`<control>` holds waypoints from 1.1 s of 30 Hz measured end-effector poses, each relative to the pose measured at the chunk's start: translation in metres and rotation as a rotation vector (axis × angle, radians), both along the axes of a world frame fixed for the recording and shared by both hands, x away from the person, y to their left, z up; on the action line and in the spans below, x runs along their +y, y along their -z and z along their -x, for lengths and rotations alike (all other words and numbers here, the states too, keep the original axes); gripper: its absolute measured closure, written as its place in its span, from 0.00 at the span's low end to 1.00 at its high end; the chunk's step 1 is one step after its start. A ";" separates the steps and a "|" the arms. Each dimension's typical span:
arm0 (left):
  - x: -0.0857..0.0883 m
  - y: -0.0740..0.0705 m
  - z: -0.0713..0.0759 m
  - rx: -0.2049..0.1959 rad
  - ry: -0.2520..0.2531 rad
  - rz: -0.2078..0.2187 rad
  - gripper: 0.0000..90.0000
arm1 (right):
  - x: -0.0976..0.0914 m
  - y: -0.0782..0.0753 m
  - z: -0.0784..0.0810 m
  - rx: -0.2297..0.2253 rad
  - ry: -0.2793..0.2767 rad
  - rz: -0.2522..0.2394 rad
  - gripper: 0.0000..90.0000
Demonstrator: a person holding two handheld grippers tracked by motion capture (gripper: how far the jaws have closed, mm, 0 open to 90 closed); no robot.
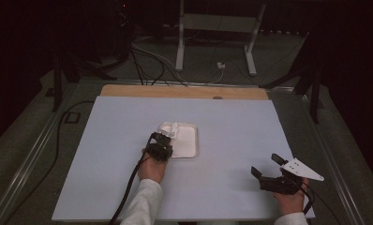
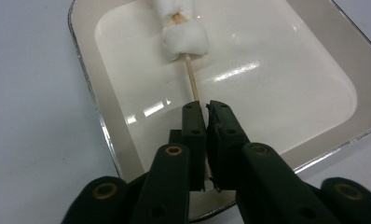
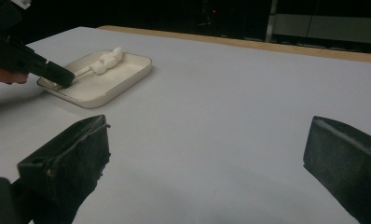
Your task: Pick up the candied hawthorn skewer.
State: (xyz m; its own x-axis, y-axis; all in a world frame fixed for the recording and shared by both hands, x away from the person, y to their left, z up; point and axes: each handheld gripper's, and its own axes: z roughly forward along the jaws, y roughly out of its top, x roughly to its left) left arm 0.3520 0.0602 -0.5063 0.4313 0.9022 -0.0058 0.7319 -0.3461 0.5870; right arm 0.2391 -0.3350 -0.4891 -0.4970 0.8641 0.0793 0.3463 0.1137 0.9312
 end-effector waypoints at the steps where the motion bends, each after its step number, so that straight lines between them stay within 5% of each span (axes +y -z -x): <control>1: 0.000 0.000 -0.001 0.008 -0.005 0.006 0.99 | 0.000 0.000 0.000 0.000 0.000 0.000 0.00; 9: -0.001 -0.001 -0.002 0.010 -0.015 0.000 1.00 | 0.001 0.000 -0.001 0.001 -0.007 0.000 0.00; 22: 0.007 -0.014 0.004 -0.041 -0.012 0.073 1.00 | 0.001 0.001 -0.001 0.002 -0.008 0.001 0.00; 33: 0.014 -0.020 0.016 0.026 0.041 0.038 1.00 | 0.002 0.001 -0.001 0.004 -0.010 0.003 0.00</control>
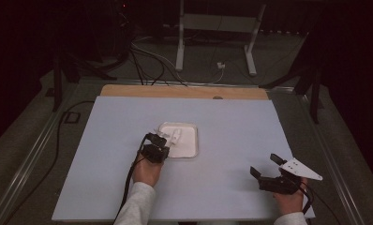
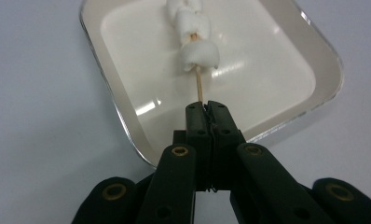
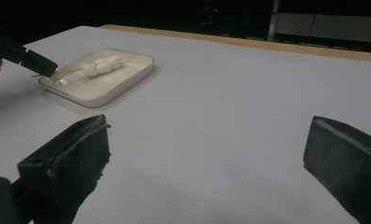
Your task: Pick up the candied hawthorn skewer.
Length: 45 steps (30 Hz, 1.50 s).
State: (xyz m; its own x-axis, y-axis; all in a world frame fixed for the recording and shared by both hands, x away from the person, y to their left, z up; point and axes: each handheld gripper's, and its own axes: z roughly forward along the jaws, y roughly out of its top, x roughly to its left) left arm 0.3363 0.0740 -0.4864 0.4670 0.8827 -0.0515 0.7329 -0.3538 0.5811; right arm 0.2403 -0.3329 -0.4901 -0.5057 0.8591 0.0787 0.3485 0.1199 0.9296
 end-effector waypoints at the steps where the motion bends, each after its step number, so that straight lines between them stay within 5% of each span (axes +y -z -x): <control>1: 0.000 0.002 -0.001 0.010 0.007 -0.014 1.00 | 0.000 0.000 0.000 0.000 0.000 0.000 0.00; 10: -0.003 0.007 -0.011 0.054 0.005 -0.019 1.00 | 0.000 0.000 0.000 0.000 0.001 -0.002 0.00; 20: -0.009 0.009 -0.021 0.104 0.034 -0.093 1.00 | 0.000 0.000 0.000 0.001 -0.001 -0.003 0.00; 23: -0.008 0.008 -0.019 0.086 0.032 -0.101 1.00 | 0.000 0.000 0.000 0.003 0.000 -0.003 0.00; 24: -0.005 0.009 -0.017 0.078 0.022 -0.069 1.00 | -0.001 0.000 0.000 0.005 0.001 -0.005 0.00; 45: 0.020 -0.006 0.012 -0.145 0.036 0.101 1.00 | 0.006 0.001 0.000 0.037 -0.022 -0.023 0.00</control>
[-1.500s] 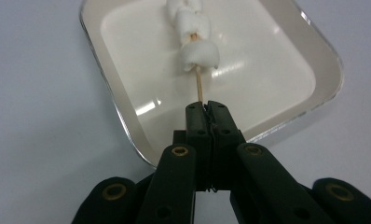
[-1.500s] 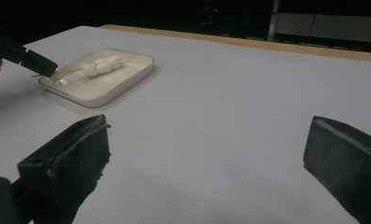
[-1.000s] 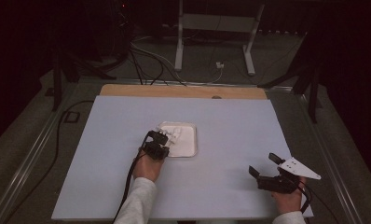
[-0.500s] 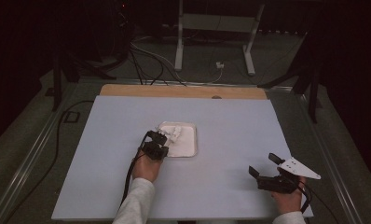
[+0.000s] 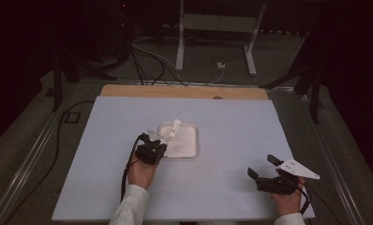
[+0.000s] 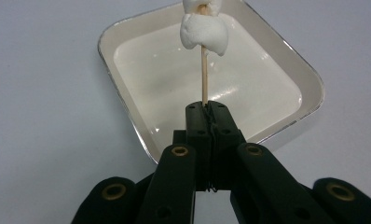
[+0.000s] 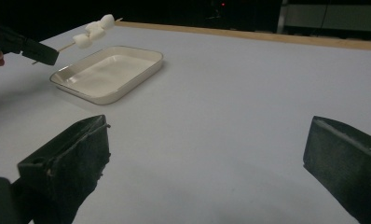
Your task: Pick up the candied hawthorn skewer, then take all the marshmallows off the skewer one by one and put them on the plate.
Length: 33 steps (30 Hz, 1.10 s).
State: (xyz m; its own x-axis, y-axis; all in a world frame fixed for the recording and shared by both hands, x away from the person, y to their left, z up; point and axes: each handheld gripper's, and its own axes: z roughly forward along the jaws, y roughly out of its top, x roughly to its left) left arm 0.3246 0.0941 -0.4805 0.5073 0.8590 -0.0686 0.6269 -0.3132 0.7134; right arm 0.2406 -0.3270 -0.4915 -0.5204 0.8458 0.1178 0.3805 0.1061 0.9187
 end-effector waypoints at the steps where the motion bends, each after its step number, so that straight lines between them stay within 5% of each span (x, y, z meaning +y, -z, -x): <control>1: 0.000 0.000 0.001 -0.005 0.005 0.003 1.00 | 0.001 0.000 0.000 0.001 0.000 0.000 0.00; 5: 0.001 -0.002 0.008 -0.056 0.018 0.033 1.00 | 0.005 -0.003 -0.006 0.020 -0.009 -0.013 0.00; 18: 0.011 -0.007 0.027 -0.118 0.057 0.081 1.00 | 0.030 -0.037 -0.041 0.011 -0.069 -0.108 0.00; 33: 0.016 -0.007 0.044 -0.163 0.092 0.132 1.00 | 0.108 -0.079 -0.098 0.056 -0.231 -0.127 0.00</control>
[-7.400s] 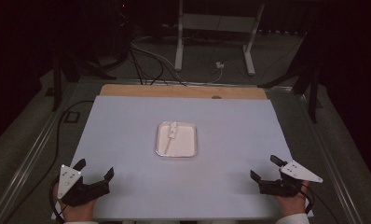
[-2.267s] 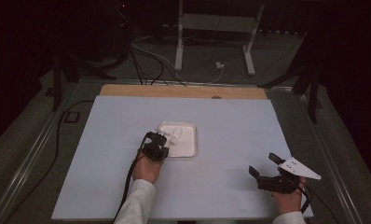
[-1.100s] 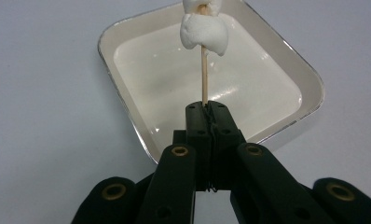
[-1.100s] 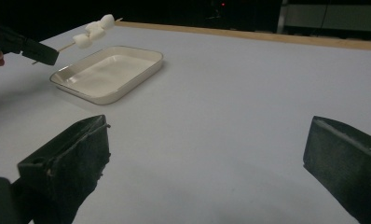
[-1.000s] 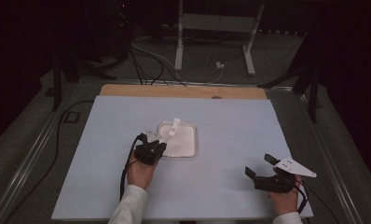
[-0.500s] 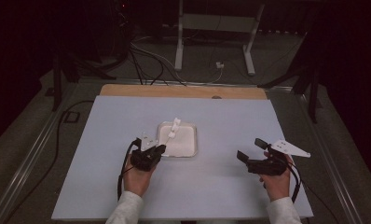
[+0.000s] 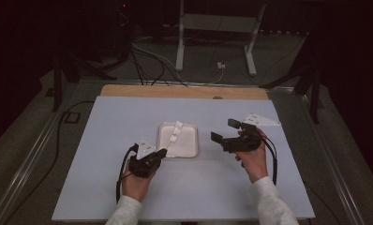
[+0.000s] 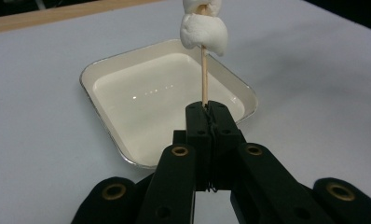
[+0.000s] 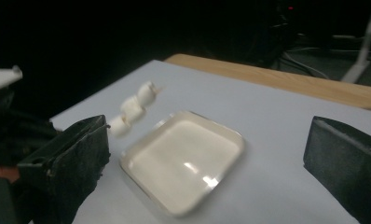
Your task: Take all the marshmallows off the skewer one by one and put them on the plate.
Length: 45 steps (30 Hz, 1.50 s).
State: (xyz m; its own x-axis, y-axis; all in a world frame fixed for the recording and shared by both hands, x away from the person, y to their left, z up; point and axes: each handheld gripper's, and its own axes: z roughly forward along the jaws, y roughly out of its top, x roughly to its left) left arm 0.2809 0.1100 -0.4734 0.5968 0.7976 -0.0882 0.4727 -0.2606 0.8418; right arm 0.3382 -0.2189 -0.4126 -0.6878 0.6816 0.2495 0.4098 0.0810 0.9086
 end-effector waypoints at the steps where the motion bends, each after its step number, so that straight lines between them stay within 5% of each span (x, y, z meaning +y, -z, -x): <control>1: 0.001 0.000 0.002 -0.006 0.000 0.004 1.00 | 0.005 -0.001 -0.003 0.004 -0.008 -0.002 0.00; 5: 0.002 -0.002 0.006 -0.023 0.003 0.015 1.00 | 0.022 -0.002 -0.012 0.031 -0.038 0.002 0.00; 11: 0.002 -0.006 0.010 -0.053 0.014 0.026 1.00 | 0.051 0.000 -0.022 0.105 -0.114 -0.032 0.16; 14: 0.002 -0.006 0.011 -0.063 0.015 0.035 1.00 | 0.064 0.002 -0.027 0.175 -0.116 -0.080 0.39; 16: 0.002 -0.006 0.011 -0.065 0.015 0.034 1.00 | 0.069 0.003 -0.029 0.182 -0.121 -0.080 0.48; 26: -0.002 -0.007 0.014 -0.087 0.036 0.035 1.00 | 0.080 0.011 -0.035 0.257 -0.134 -0.165 0.76; 35: -0.005 -0.007 0.016 -0.101 0.045 0.047 1.00 | 0.086 0.015 -0.036 0.309 -0.122 -0.231 0.77; 38: -0.009 -0.008 0.018 -0.116 0.063 0.023 1.00 | 0.092 0.019 -0.036 0.335 -0.122 -0.245 0.80; 45: -0.005 -0.005 0.014 -0.090 0.032 0.025 1.00 | 0.092 0.019 -0.035 0.357 -0.100 -0.283 0.85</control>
